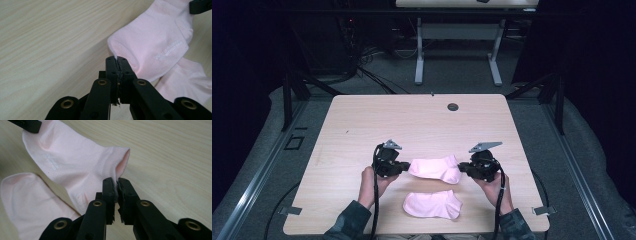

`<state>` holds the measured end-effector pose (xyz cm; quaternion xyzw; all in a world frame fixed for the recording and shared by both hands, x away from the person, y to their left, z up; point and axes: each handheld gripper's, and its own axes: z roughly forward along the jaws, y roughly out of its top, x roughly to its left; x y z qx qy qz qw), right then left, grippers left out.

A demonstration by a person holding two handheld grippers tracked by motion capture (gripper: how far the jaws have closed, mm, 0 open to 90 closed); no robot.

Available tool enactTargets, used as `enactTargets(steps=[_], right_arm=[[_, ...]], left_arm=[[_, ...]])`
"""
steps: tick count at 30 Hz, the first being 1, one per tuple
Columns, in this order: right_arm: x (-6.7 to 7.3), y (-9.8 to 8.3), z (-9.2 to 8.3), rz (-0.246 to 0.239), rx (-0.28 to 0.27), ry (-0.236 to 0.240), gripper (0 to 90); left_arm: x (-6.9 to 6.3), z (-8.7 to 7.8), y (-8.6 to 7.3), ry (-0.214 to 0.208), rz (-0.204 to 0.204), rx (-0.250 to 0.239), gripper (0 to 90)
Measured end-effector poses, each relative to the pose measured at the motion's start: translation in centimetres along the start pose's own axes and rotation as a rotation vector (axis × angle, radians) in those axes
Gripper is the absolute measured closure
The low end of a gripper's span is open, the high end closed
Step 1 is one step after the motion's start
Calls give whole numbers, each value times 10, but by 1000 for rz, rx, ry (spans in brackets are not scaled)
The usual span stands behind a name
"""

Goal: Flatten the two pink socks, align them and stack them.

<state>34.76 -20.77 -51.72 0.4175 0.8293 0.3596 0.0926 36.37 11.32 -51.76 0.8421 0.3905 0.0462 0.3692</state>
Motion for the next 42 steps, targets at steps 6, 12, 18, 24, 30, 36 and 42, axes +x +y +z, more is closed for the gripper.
enactTargets(steps=[6,12,18,24,30,36,42], right_arm=[[16,-9,-18,-17,9,24,838],[30,-23,-30,-29,33,44,837],[41,-36,-34,-33,51,65,837],[44,-48,-31,-7,74,102,836],[45,-56,-25,14,105,126,835],[45,-64,-11,9,133,108,829],[43,-67,-2,10,133,107,710]], left_arm=[[-10,-16,-15,-43,-8,-11,886],[-21,-22,-31,-69,-19,-11,886],[-32,-24,-50,-79,-17,-2,885],[-38,-24,-63,-68,-14,5,885],[-39,-18,-72,-66,-18,31,884],[-40,-10,-77,-36,21,61,860],[-39,-9,-77,5,29,74,636]])
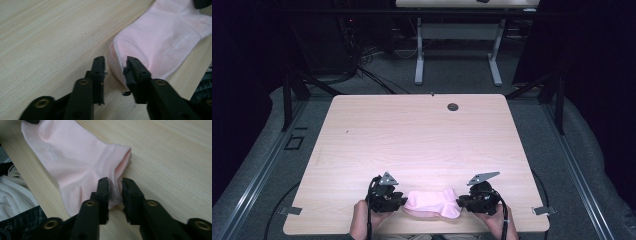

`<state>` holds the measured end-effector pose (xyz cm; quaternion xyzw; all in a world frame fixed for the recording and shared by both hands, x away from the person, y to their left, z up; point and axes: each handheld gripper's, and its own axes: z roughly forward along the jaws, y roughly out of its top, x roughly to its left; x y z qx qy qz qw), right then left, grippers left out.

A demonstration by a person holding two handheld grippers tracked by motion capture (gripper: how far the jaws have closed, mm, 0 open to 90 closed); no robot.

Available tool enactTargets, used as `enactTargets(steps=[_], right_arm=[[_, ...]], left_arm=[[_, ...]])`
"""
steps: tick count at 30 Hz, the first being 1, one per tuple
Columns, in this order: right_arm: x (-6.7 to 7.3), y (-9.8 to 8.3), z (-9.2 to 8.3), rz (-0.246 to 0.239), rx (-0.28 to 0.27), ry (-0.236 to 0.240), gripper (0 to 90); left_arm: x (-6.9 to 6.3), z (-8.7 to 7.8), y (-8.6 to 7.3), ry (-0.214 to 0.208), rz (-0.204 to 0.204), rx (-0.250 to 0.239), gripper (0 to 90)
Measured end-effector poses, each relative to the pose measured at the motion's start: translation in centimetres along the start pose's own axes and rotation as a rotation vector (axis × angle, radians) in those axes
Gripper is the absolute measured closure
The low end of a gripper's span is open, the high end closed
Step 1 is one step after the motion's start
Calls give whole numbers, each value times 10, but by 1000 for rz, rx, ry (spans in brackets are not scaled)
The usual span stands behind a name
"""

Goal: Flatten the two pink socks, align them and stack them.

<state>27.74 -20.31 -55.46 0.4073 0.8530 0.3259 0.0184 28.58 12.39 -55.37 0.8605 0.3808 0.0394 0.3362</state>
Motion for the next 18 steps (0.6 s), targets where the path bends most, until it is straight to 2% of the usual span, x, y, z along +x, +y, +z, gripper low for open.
enactTargets(steps=[1,2,3,4,6,8,12,14,18], right_arm=[[-1,0,-2,2,-3,-1,673],[-1,0,-2,2,-3,-1,673],[-3,0,-8,5,-31,-19,618],[-3,0,-11,11,-50,-26,579],[-3,2,-17,11,-79,-25,567],[1,4,-20,-5,-97,-23,537],[11,9,-9,-44,-65,-28,538],[14,9,-3,-57,-47,-41,575],[17,6,8,-74,-13,-67,584]], left_arm=[[1,-2,1,11,-4,-6,582],[1,-2,1,11,-4,-6,531],[1,-6,2,32,-24,-32,474],[1,-8,4,39,-23,-37,446],[0,-12,8,48,-26,-49,425],[-3,-12,11,40,-22,-53,415],[-11,-5,16,25,3,-33,414],[-15,1,15,34,28,-7,433],[-22,12,11,59,67,31,422]])
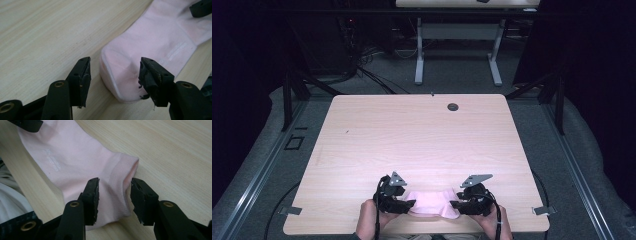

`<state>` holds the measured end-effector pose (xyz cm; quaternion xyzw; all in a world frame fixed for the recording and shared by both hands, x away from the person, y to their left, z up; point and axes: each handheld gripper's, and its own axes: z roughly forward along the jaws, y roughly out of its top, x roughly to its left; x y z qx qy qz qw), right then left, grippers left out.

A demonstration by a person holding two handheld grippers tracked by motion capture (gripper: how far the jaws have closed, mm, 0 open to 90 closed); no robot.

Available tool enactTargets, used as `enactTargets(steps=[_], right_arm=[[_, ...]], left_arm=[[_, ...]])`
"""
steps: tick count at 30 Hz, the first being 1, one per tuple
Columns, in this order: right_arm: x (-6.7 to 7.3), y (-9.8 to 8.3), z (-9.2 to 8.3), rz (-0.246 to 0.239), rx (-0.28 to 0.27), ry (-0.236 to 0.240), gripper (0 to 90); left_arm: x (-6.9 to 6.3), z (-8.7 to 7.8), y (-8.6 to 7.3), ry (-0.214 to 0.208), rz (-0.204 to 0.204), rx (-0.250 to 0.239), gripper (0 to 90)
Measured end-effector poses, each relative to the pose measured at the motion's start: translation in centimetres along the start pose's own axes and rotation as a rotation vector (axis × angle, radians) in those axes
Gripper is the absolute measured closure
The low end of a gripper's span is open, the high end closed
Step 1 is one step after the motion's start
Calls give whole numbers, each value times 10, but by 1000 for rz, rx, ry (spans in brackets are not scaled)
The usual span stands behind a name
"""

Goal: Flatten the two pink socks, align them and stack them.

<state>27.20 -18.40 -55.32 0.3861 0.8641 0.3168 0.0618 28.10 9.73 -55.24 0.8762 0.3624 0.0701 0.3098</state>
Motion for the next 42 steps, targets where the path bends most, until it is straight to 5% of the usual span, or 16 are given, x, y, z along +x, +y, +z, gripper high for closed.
enactTargets(steps=[6,11,18,23,25,28,32,42], right_arm=[[1,-4,6,-30,40,-62,636],[1,-7,7,-46,44,-63,744],[-3,-7,8,-34,31,-46,787],[-6,-6,8,-32,35,-38,788],[-7,-5,9,-29,33,-36,779],[-9,-4,8,-23,26,-32,674],[-15,-4,-5,7,-56,-1,533],[-35,-8,-47,77,-195,-100,157]], left_arm=[[-8,9,-7,73,42,28,410],[-6,9,-11,69,27,9,435],[-2,7,-16,32,30,-12,632],[0,7,-16,22,25,-12,639],[1,7,-15,25,15,-12,572],[7,2,-15,4,-28,-37,418],[15,-12,-13,11,-53,-79,286],[43,-49,-15,104,-83,-148,145]])
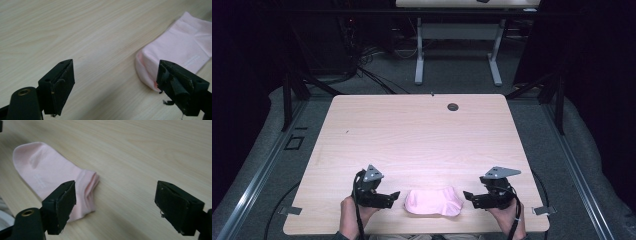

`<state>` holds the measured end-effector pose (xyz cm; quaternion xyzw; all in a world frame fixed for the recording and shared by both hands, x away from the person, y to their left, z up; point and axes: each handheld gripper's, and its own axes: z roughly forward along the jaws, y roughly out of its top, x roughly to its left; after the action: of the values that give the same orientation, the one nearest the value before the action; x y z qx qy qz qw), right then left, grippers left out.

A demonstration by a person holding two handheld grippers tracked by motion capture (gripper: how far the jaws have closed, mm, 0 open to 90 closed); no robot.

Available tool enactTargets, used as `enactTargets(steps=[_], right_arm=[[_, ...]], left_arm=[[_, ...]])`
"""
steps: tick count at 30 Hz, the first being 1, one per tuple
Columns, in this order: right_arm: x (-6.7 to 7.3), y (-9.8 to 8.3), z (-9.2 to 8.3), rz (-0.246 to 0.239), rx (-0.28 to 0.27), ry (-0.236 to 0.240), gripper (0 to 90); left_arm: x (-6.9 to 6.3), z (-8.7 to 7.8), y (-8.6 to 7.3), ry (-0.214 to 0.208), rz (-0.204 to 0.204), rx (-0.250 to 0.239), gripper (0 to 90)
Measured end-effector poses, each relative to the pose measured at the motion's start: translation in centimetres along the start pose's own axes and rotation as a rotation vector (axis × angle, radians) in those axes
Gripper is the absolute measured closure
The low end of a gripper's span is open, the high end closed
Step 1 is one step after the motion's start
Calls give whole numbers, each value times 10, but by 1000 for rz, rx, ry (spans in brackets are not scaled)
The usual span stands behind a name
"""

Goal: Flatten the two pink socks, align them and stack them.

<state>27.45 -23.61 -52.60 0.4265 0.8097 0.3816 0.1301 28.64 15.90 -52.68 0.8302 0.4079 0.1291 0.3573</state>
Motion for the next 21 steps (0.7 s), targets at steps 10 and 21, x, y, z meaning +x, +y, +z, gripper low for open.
enactTargets(steps=[10,21], right_arm=[[-38,-17,-21,90,-20,-113,31],[-79,-45,-9,182,20,-232,0]], left_arm=[[42,-13,-20,111,-84,13,79],[80,-3,-59,203,-193,42,1]])
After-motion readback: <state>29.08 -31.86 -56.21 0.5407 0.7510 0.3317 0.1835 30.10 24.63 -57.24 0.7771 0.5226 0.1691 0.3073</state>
